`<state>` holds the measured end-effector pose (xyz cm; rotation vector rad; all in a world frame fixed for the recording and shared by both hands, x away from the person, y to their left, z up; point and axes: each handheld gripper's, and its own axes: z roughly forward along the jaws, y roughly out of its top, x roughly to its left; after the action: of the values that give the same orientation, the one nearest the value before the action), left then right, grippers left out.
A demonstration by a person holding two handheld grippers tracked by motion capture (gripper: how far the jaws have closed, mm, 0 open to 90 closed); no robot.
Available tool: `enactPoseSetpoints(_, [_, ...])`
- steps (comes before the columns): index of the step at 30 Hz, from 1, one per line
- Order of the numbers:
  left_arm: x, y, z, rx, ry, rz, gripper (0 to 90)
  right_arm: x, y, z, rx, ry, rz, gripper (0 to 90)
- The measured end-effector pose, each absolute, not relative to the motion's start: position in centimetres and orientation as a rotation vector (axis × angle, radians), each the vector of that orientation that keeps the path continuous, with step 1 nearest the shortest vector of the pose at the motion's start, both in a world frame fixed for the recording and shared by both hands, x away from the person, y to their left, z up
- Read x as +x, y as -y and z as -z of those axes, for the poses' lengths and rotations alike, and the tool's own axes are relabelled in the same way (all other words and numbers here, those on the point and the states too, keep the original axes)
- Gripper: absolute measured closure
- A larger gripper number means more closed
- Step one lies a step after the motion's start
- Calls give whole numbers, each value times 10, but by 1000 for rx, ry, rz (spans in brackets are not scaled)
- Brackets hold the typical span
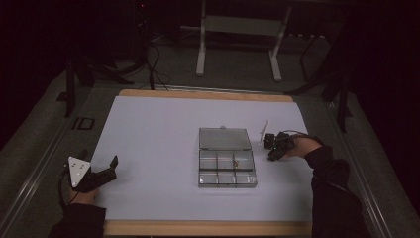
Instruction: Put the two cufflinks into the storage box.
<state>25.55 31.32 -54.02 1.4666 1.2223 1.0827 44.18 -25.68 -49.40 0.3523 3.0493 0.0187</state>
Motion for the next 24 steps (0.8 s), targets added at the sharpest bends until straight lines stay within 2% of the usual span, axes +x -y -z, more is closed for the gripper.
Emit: enactPoseSetpoints(24, [255, -313, 540, 1467, -1220, -1082, 4, 422, 236, 458, 195, -3049, -39, 787])
